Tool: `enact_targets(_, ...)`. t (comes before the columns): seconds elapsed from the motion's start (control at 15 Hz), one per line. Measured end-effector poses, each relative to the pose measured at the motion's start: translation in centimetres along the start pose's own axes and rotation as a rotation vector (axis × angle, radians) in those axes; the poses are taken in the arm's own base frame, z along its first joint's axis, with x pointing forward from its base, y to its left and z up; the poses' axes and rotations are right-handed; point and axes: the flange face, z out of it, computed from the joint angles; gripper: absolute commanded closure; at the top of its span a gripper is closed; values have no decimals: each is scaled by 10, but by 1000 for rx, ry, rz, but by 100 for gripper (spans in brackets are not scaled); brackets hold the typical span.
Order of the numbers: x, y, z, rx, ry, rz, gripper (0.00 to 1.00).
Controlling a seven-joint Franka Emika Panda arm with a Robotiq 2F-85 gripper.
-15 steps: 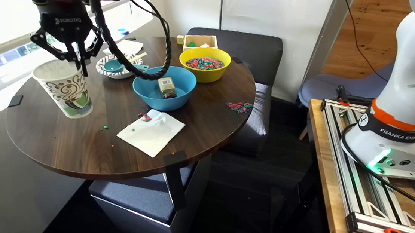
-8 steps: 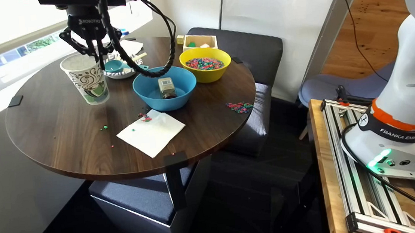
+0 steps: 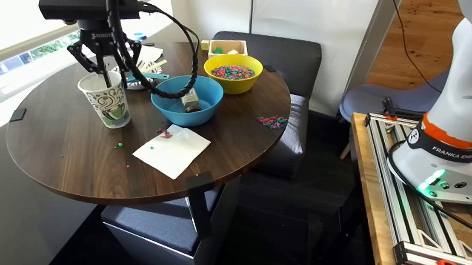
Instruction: Pour the contents of the cup into the yellow bowl
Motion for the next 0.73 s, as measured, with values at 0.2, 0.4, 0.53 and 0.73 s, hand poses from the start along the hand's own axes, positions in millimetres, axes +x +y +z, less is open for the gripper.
enact_targets(0.2, -2, -1, -3, 1, 7, -4, 11)
enact_targets(0.4, -6, 1, -35, 25, 17, -58, 0)
enact_targets(0.53, -9, 8, -76, 61, 30, -150, 0)
enact_targets(0.73, -9, 31, -152, 140, 78, -308, 0)
